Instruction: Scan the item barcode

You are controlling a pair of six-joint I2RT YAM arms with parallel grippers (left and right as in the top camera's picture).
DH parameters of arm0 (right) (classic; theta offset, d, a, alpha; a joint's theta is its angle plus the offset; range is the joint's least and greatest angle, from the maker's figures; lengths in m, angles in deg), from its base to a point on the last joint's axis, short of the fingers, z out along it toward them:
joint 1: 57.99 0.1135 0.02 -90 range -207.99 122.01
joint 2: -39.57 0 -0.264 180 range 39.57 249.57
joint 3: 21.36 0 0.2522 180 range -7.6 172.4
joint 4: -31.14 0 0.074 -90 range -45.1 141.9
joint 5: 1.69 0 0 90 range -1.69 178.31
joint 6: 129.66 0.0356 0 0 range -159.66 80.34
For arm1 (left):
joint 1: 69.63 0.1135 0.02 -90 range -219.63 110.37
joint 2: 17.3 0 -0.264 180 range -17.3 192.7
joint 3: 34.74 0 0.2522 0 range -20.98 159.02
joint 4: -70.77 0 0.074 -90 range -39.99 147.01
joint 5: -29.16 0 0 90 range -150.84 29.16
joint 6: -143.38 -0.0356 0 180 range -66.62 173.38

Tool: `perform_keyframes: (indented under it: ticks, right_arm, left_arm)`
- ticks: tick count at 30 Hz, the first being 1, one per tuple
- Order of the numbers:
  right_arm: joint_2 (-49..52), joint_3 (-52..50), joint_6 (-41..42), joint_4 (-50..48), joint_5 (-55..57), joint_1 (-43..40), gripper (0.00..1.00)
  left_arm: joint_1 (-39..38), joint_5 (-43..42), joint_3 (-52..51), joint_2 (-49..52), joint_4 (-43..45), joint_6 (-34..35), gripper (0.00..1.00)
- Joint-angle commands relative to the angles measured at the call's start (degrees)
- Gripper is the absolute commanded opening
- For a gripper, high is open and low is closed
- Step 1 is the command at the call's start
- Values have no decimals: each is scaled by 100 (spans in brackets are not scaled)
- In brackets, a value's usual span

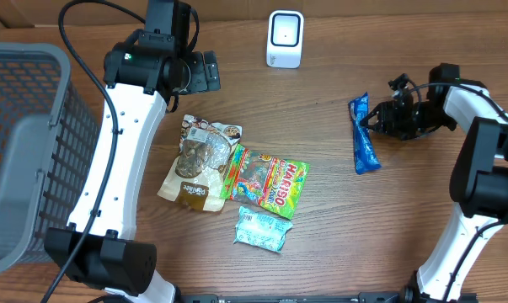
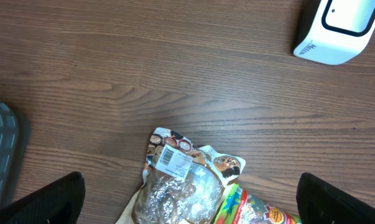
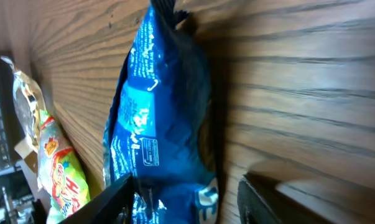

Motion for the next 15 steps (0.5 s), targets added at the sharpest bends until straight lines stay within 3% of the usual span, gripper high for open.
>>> perform_keyframes:
  ticks: [1, 15]
  right_arm:
    - [87, -74, -9, -7, -24, 177, 47]
    - [20, 85, 426, 372, 2, 205, 34]
  left_arm:
    - [24, 33, 92, -85, 2, -129, 100]
    - [24, 33, 92, -85, 2, -129, 100]
